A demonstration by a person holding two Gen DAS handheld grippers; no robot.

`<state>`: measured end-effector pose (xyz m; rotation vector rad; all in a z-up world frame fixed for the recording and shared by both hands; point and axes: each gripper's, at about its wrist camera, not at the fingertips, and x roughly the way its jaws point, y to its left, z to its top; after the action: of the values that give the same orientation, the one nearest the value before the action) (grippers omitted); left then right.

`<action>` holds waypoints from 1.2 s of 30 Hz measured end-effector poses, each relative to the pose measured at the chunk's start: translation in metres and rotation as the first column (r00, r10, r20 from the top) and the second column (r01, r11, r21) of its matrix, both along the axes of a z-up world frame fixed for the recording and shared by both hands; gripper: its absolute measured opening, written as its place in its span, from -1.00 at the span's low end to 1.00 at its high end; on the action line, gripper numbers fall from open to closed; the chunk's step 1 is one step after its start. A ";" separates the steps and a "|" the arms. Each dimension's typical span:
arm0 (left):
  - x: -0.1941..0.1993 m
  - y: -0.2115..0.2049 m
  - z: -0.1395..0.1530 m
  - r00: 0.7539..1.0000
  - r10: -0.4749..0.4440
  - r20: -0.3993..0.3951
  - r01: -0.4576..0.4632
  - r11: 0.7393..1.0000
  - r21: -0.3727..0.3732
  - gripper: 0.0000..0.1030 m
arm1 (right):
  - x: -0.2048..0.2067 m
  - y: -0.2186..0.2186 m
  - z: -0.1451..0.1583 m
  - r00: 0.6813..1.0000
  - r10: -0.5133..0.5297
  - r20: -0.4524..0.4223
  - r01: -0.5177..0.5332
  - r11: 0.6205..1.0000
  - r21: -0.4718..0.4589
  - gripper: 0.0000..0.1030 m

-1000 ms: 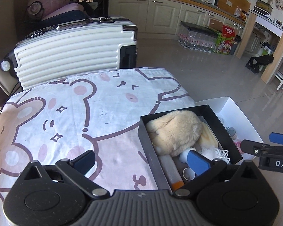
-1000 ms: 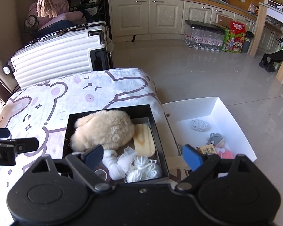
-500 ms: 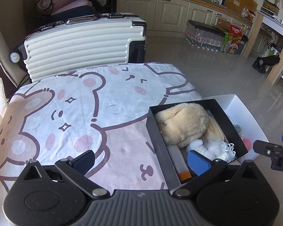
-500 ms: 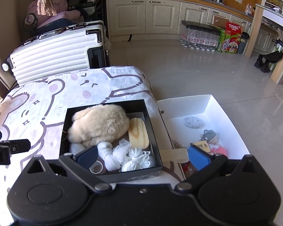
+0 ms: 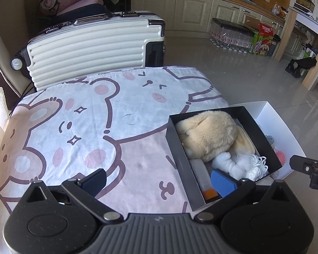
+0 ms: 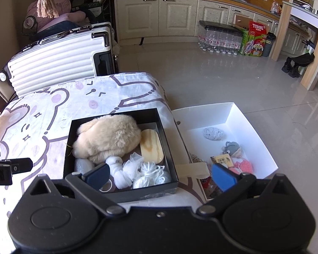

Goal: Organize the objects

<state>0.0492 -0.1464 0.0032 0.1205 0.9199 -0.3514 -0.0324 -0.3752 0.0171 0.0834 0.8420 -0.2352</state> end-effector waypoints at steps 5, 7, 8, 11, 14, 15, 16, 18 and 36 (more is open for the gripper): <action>0.001 0.001 -0.002 1.000 0.004 -0.010 -0.004 1.000 0.002 1.00 | 0.000 0.001 0.000 1.000 0.004 -0.003 -0.004 1.000 -0.003 1.00; 0.002 0.002 -0.003 1.000 0.007 -0.017 -0.007 1.000 0.000 1.00 | 0.000 0.001 0.000 1.000 0.004 -0.003 -0.004 1.000 -0.003 1.00; 0.002 0.002 -0.003 1.000 0.009 -0.019 -0.009 1.000 0.000 1.00 | 0.000 0.001 0.000 1.000 0.003 -0.003 -0.003 1.000 -0.004 1.00; 0.003 0.002 -0.004 1.000 0.010 -0.021 -0.010 1.000 0.000 1.00 | 0.000 0.001 0.000 1.000 0.003 -0.003 -0.003 1.000 -0.004 1.00; 0.003 0.002 -0.004 1.000 0.010 -0.021 -0.010 1.000 0.001 1.00 | 0.000 0.001 0.000 1.000 0.001 -0.005 -0.001 1.000 -0.005 1.00; 0.002 0.002 -0.004 1.000 0.010 -0.021 -0.010 1.000 0.001 1.00 | -0.001 0.001 -0.001 1.000 0.001 -0.005 -0.001 1.000 -0.005 1.00; 0.002 0.002 -0.004 1.000 0.010 -0.020 -0.009 1.000 0.002 1.00 | -0.001 0.001 -0.001 1.000 0.000 -0.006 -0.001 1.000 -0.005 1.00; 0.002 0.001 -0.004 1.000 0.009 -0.020 -0.009 1.000 0.005 1.00 | -0.001 0.001 -0.001 1.000 0.000 -0.007 0.000 1.000 -0.005 1.00; 0.003 0.002 -0.006 1.000 0.014 -0.025 -0.013 1.000 0.011 1.00 | 0.000 0.002 -0.002 1.000 0.005 -0.010 -0.005 1.000 -0.003 1.00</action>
<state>0.0523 -0.1442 -0.0025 0.1202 0.9470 -0.3359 -0.0328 -0.3734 0.0151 0.0772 0.8514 -0.2326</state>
